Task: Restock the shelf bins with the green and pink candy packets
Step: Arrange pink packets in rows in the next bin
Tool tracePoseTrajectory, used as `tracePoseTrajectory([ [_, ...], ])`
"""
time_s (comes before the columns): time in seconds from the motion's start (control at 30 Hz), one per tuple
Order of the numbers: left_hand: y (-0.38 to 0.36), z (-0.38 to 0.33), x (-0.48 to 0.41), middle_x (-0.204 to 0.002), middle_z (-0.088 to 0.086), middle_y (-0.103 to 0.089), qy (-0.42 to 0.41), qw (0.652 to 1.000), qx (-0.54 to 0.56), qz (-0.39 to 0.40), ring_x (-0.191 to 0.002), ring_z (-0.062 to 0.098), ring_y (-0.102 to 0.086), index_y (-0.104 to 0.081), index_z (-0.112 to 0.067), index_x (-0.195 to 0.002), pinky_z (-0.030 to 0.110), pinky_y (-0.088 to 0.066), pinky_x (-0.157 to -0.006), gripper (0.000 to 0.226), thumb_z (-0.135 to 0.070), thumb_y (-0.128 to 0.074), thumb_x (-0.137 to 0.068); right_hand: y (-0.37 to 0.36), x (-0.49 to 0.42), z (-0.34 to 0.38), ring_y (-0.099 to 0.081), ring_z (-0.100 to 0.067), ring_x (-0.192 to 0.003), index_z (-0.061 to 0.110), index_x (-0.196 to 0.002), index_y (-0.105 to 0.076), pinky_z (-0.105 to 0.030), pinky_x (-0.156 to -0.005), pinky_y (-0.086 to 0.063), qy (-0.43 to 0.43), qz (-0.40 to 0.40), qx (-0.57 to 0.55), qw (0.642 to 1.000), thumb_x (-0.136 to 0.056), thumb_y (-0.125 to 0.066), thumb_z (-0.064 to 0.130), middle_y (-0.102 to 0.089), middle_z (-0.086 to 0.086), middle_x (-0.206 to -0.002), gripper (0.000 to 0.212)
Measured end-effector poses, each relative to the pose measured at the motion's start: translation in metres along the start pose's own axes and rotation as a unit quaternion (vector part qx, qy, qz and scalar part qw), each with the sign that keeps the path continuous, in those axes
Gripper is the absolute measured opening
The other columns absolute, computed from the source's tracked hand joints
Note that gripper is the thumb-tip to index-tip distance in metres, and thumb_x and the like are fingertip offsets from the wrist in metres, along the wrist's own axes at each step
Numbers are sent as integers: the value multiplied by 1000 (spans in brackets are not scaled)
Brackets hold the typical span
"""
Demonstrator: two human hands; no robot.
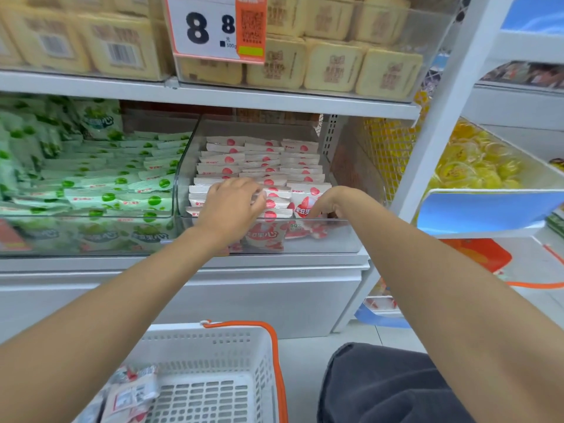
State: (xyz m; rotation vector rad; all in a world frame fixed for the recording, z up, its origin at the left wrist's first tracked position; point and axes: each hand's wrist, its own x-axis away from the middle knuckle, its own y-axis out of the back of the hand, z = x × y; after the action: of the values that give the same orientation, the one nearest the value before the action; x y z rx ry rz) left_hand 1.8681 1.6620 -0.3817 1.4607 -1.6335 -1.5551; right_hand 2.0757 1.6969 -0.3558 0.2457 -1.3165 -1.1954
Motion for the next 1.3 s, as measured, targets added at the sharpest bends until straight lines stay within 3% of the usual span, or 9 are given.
tracePoseTrajectory([
  [0.37,-3,0,1,-131,-1,-59,-5,999,2,-32,-120,18,-51,-62,-18,-121,41,-35,-105,39,-33,-31,-101,3,-21,-6,-48,-25,-120,18,-114,-57,-43,-113,-35,28,-3,-119,992,-75,-82,33,-54,-11,-126,49],
  [0.5,-3,0,2,-132,-1,-59,-8,999,1,-36,-120,19,-51,-62,-18,-121,40,-34,-105,38,-33,-33,-101,2,-6,-9,-48,-26,-128,7,-134,-48,-40,-111,-38,57,-23,-185,981,-78,-80,29,-51,-13,-137,68],
  [0.6,-2,-1,2,-129,-1,-60,-12,999,4,-43,-118,18,-52,-62,-18,-119,39,-36,-103,37,-33,-33,-101,2,1,-11,-52,-27,-123,2,-135,-46,-40,-108,-41,65,-42,-226,971,-80,-79,23,-50,-15,-138,67],
  [0.77,2,-5,12,-129,-2,-57,-15,994,24,-102,-122,19,-47,-62,-17,-120,39,-31,-104,32,-34,-44,-100,2,19,-12,-44,-33,-131,1,-144,-28,-38,-102,-42,84,-177,-155,968,-75,-83,26,-41,-15,-144,91],
  [0.93,6,-5,51,-102,-1,-61,-16,979,60,-193,-98,22,-52,-64,-16,-101,35,-38,-84,12,-21,-58,-92,-24,48,-1,-49,-25,-120,12,-128,-54,-38,-101,-45,227,-367,-115,895,-80,-71,19,-53,-9,-129,52],
  [1.0,3,2,72,-93,-3,-59,15,981,107,-164,-90,20,-52,-64,-17,-97,33,-39,-77,9,-17,-58,-91,-48,66,5,-49,-19,-113,14,-112,-62,-30,-96,-41,294,-433,-78,849,-81,-67,15,-57,-4,-118,31],
  [1.1,-1,24,109,-88,-3,-60,84,979,176,-62,-82,18,-55,-64,-19,-94,34,-45,-73,9,-16,-57,-89,-98,93,15,-53,-17,-85,10,-87,-65,-32,-78,-46,404,-412,-78,813,-79,-61,5,-62,-2,-90,11],
  [1.2,-3,62,157,-85,-3,-62,143,970,170,100,-80,22,-57,-63,-20,-89,35,-48,-74,7,-16,-58,-90,-156,107,23,-57,-22,-78,9,-87,-67,-35,-72,-46,448,-270,-10,852,-79,-58,4,-65,-4,-83,13],
  [1.3,-11,105,205,-102,4,-68,168,942,76,280,-100,24,-62,-68,-16,-97,30,-47,-86,12,-17,-58,-91,-209,110,29,-57,-18,-84,13,-98,-69,-27,-72,-41,441,-61,156,882,-85,-59,11,-67,-2,-95,16],
])
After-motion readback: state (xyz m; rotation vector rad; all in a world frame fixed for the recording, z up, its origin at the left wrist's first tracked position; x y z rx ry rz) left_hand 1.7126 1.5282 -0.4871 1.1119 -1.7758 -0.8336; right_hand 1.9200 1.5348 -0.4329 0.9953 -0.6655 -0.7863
